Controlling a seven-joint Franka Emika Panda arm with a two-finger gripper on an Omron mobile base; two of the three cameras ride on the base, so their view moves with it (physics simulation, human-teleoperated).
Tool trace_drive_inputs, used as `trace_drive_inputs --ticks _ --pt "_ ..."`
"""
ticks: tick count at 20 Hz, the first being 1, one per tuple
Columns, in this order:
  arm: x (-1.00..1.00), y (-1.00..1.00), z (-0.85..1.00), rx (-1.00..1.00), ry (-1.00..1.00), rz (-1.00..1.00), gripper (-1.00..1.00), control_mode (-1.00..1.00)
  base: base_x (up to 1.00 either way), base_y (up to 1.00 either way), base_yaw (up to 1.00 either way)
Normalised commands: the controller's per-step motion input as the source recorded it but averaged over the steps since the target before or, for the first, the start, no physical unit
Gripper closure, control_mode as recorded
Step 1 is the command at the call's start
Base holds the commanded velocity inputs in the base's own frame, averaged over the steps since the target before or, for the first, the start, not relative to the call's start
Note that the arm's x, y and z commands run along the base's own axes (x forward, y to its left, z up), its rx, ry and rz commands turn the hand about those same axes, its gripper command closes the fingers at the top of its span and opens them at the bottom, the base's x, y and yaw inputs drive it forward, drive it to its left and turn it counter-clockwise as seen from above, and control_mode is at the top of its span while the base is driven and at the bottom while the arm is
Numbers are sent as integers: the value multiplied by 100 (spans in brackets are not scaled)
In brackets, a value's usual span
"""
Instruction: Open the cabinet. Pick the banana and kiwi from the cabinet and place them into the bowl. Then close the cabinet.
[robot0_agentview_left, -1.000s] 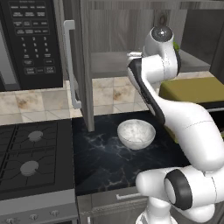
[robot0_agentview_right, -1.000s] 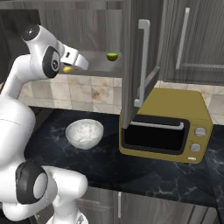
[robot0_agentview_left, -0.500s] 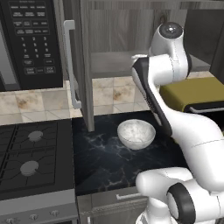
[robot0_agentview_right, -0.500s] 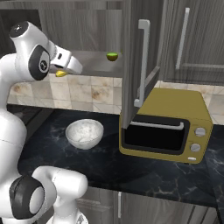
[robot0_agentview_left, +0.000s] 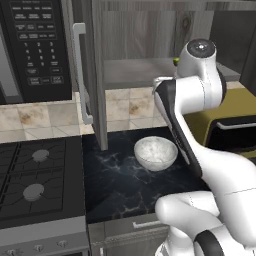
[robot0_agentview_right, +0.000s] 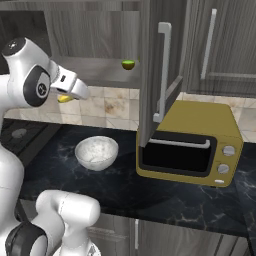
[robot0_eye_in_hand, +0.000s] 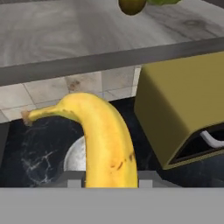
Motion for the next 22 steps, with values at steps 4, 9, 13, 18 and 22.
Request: trace_drive_inputs --ticks 4,9,13,18,22 --pt "-9 0 -37 0 10 0 100 -100 0 0 0" --pt "-2 0 -38 0 11 0 100 -100 0 0 0" --pt "0 0 -42 0 9 0 100 -100 0 0 0" --pt "0 0 -43 0 5 0 100 -100 0 0 0" --pt "8 0 -42 0 0 0 100 -100 0 0 0"
